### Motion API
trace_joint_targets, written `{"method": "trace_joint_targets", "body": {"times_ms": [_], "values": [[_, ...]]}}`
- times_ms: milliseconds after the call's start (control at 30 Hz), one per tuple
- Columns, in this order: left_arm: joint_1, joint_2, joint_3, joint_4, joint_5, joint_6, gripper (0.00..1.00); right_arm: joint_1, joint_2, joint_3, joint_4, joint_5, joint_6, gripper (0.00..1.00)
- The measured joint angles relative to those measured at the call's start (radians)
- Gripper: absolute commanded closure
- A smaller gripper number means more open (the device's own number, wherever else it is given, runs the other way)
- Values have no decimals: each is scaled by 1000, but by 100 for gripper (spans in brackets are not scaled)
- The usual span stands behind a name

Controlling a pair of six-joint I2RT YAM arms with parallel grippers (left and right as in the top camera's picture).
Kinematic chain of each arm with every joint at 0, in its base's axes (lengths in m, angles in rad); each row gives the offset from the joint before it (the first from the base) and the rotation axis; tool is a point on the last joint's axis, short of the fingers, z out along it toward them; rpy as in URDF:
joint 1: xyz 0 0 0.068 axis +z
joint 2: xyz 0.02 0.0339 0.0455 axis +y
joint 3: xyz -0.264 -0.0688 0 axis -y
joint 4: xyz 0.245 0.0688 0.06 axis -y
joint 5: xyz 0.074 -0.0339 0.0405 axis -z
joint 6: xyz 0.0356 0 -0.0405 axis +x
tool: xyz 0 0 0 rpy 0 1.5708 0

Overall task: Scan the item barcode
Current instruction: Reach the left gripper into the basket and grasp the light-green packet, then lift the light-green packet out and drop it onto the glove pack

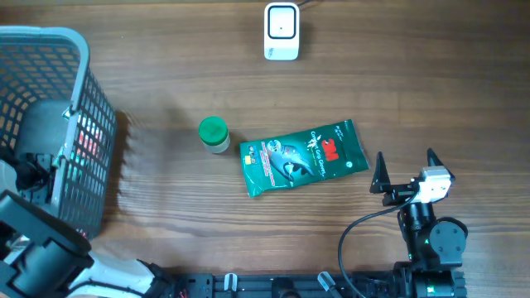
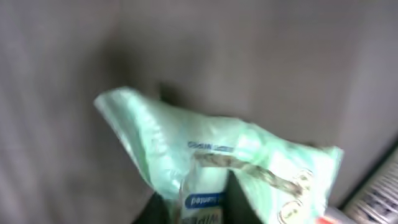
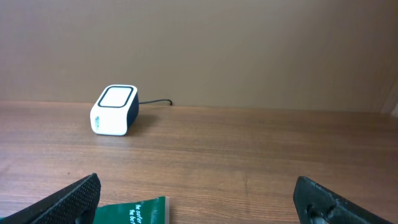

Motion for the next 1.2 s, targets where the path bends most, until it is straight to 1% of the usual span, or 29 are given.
{"method": "trace_joint_targets", "body": {"times_ms": [167, 267, 333, 367, 433, 500, 600, 633, 700, 733, 800, 833, 900, 933, 1000, 1067, 1133, 1200], "values": [[5, -22, -6, -8, 23, -1, 96, 0, 0, 0, 0, 0, 0, 0], [3, -65, 11, -109, 59, 0, 96, 0, 0, 0, 0, 0, 0, 0], [3, -116, 30, -131, 99, 0, 96, 0, 0, 0, 0, 0, 0, 0], [3, -215, 72, -130, 150, -1, 96, 0, 0, 0, 0, 0, 0, 0], [3, -305, 111, -127, 179, -1, 96, 0, 0, 0, 0, 0, 0, 0], [3, -453, 151, -126, 206, -9, 96, 0, 0, 0, 0, 0, 0, 0], [3, -597, 158, -110, 260, -52, 96, 0, 0, 0, 0, 0, 0, 0], [3, -643, 157, -86, 306, -61, 96, 0, 0, 0, 0, 0, 0, 0], [-19, -734, 158, -66, 444, -74, 96, 0, 0, 0, 0, 0, 0, 0], [-62, -779, 158, -68, 472, -76, 96, 0, 0, 0, 0, 0, 0, 0], [-249, -806, 159, -66, 517, -76, 96, 0, 0, 0, 1, 0, 0, 0], [-320, -801, 159, -59, 504, -76, 96, 0, 0, 0, -1, 0, 0, 0], [-549, -764, 159, -45, 462, -76, 96, 0, 0, 0, 0, 0, 0, 0], [-682, -726, 159, -38, 411, -77, 96, 0, 0, 0, 0, 0, 0, 0], [-863, -650, 160, -26, 333, -77, 96, 0, 0, 0, 0, 0, 0, 0], [-1064, -529, 161, 35, 233, -76, 96, 0, 0, 0, 0, 0, 0, 0], [-1188, -399, 161, 68, 183, -77, 96, 0, 0, 0, 0, 0, 0, 0], [-1255, -288, 161, 104, 156, -77, 96, 0, 0, 0, 0, 0, 0, 0]]}}
